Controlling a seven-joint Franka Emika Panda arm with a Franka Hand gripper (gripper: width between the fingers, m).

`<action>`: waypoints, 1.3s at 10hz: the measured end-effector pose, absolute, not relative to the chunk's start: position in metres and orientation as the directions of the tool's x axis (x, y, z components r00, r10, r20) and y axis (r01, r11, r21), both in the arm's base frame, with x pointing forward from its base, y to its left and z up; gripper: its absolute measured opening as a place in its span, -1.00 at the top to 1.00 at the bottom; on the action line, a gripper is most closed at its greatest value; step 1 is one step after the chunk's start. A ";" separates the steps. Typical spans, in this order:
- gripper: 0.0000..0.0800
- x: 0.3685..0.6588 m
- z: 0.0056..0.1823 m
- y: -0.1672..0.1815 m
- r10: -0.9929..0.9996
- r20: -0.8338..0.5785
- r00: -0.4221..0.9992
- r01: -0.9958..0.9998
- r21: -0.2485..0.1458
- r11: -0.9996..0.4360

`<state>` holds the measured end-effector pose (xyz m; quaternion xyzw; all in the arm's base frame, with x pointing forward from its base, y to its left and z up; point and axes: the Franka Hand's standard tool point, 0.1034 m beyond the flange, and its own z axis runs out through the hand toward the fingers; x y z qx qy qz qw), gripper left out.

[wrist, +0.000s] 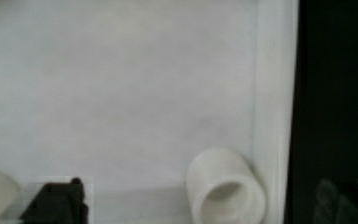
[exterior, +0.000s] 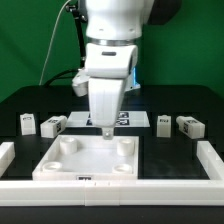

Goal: Assemble one leg

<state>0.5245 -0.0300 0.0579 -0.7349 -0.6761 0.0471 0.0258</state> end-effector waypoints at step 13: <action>-0.63 0.488 0.010 -0.035 0.996 -0.009 0.085 0.990 -0.114 -0.086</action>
Offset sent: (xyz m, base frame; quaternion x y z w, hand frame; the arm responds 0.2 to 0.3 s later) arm 0.0000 0.0000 0.0000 0.0000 0.0000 0.0000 1.0000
